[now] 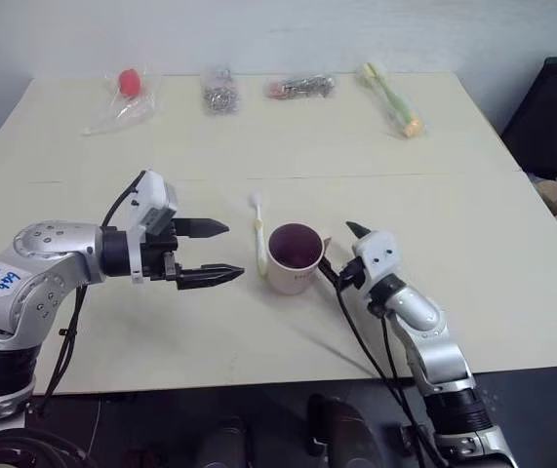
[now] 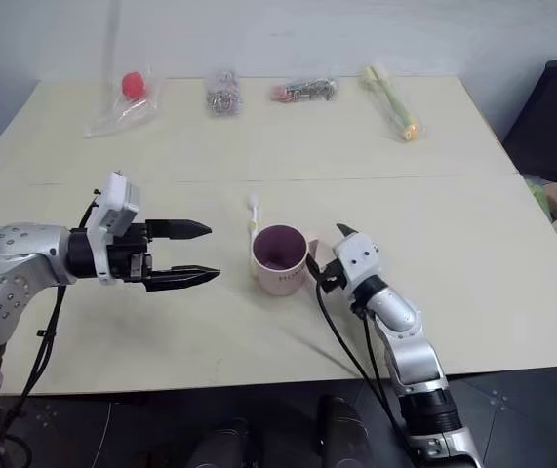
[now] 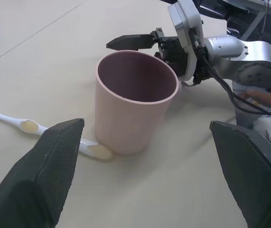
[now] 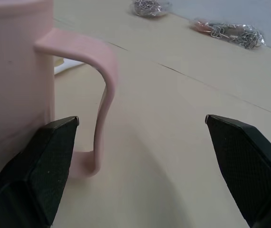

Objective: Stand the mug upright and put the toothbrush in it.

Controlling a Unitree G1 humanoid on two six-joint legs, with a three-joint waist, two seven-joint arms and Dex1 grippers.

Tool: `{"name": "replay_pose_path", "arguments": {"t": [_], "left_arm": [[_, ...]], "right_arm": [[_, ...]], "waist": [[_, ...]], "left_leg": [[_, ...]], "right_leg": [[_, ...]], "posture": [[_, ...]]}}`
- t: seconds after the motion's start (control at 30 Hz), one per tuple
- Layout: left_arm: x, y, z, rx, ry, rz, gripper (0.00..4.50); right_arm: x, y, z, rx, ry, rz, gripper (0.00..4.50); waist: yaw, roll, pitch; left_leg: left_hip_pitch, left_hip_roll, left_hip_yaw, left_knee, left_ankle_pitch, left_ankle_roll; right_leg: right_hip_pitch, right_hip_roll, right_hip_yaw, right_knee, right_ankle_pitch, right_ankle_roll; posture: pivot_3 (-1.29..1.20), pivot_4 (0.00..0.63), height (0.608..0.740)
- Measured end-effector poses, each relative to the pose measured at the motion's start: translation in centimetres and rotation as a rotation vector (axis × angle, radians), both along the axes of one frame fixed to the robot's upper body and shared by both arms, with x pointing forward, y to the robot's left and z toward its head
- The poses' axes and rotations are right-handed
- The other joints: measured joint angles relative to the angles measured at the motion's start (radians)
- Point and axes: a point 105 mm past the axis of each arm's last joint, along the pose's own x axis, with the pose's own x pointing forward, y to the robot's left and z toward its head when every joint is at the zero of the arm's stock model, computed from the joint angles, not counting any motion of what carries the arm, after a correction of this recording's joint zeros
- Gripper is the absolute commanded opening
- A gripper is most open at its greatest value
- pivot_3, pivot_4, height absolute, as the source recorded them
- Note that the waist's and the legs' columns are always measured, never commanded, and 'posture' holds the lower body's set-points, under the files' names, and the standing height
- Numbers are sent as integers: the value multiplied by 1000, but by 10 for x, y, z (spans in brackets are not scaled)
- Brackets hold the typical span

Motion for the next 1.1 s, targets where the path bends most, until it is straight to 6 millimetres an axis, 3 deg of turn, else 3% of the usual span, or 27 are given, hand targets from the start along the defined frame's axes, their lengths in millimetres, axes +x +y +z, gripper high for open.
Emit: {"name": "replay_pose_path", "arguments": {"t": [0.27, 0.47, 0.6, 0.7, 0.9, 1.0, 1.1], "left_arm": [[2, 0, 1, -20, -2, 11, 4500], [29, 11, 16, -113, -2, 165, 4500], [60, 12, 16, -91, 59, 341, 4500], [87, -3, 10, -95, 204, 475, 4500], [114, -48, -19, -29, 391, 599, 4500], [123, -61, -36, 36, 451, 639, 4500], [129, -72, -45, 97, 480, 643, 4500]], "right_arm": [[-18, -29, 5, -47, 53, -15, 4461], [-55, -43, 14, -89, 163, 114, 4461], [-76, -54, 50, -82, 210, 254, 4461], [-92, -59, 94, -91, 195, 374, 4461], [-109, -45, 147, -117, 111, 545, 4461], [-104, -42, 160, -104, 72, 549, 4461], [-99, -37, 159, -122, 74, 544, 4461]], "waist": [[7, 0, 0], [27, 0, 0], [45, 0, 0], [58, -1, 0], [56, -2, 0], [54, -3, 0], [54, -3, 0]], "left_leg": [[0, 0, 0, 0, 0, 0], [0, -1, 0, 1, 0, 1], [1, -3, 0, 3, 0, 4], [2, -3, -2, 4, 0, 6], [2, -4, -1, 3, -1, 7], [1, -4, 1, 2, 0, 7], [1, -4, 3, 3, 0, 6]], "right_leg": [[0, 0, 0, 0, 0, 0], [1, 0, 0, 1, 0, 0], [3, -1, 0, -1, 2, 3], [8, -2, -2, -3, 2, 4], [11, -3, -6, -6, 3, 5], [10, -3, -7, -6, 3, 5], [10, -3, -8, -7, 3, 5]], "posture": [[0, 150, 740], [0, 150, 740], [0, 150, 740], [0, 150, 740], [0, 150, 740], [0, 150, 740], [0, 150, 740]]}}
